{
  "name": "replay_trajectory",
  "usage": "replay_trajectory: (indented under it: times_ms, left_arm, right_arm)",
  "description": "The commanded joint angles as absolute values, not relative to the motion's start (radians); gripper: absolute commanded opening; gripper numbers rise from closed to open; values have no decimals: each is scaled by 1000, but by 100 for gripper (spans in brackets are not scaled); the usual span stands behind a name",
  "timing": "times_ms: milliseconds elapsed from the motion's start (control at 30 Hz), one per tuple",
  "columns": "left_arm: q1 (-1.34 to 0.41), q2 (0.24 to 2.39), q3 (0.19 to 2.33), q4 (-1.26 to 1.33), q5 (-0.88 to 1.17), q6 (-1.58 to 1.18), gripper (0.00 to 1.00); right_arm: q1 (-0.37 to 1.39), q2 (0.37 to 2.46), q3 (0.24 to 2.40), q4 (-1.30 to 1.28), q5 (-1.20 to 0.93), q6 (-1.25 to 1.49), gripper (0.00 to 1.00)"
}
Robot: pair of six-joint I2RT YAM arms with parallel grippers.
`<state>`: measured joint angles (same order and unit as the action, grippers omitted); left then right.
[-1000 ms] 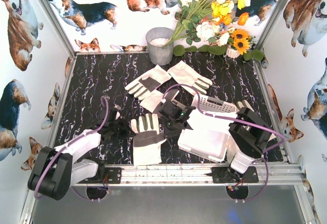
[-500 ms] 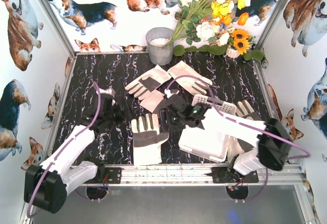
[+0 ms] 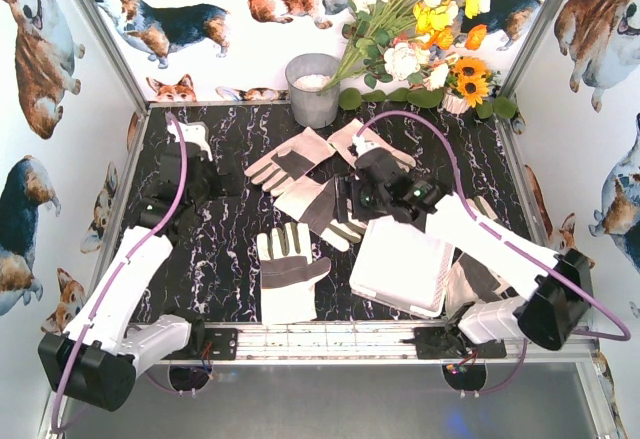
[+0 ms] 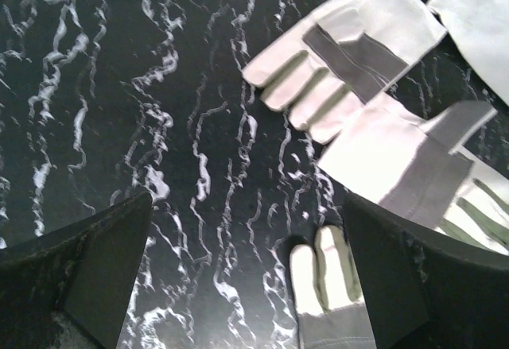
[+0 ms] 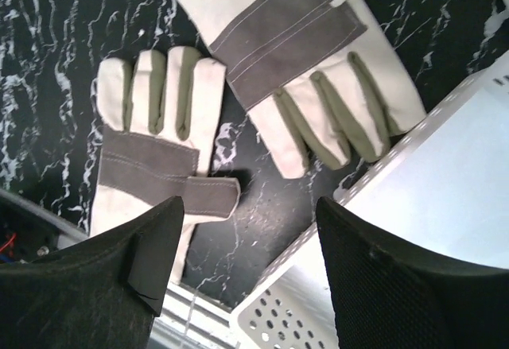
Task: Put the gloves into the storage basket
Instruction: Adjust the glove at the center of the board, then pick up the glove from the center of the board.
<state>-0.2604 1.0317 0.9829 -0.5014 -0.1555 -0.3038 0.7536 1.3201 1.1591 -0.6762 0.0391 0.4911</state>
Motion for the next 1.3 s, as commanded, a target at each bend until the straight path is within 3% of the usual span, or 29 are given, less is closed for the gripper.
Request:
replay_trajectory:
  times_ms: [0,100,200,333,767,1267]
  left_arm:
    - [-223,969,895,-364,-191,-182,100]
    - [-221,899,816,-283,-154,-190,100]
    - [-221,878,799,-263,-137,-190,100]
    - [-221,916,823,-279,-134,-190,100]
    - [-221,897,821,-295,-147,-186,100]
    - [-221,928,818,-277,-89,-196,100]
  right_arm:
    - [701,1383,1253,-668,36,405,70]
    - [640,1441,1287,-642,-4,380,72]
    - [583,1494,1300,-560,-109,349,81]
    - [508,1615,1371,-499,-237,328,83]
    - [362,1969,1573,-519,-356,334,75]
    - [355,2137,1663,-505,-458,341,68]
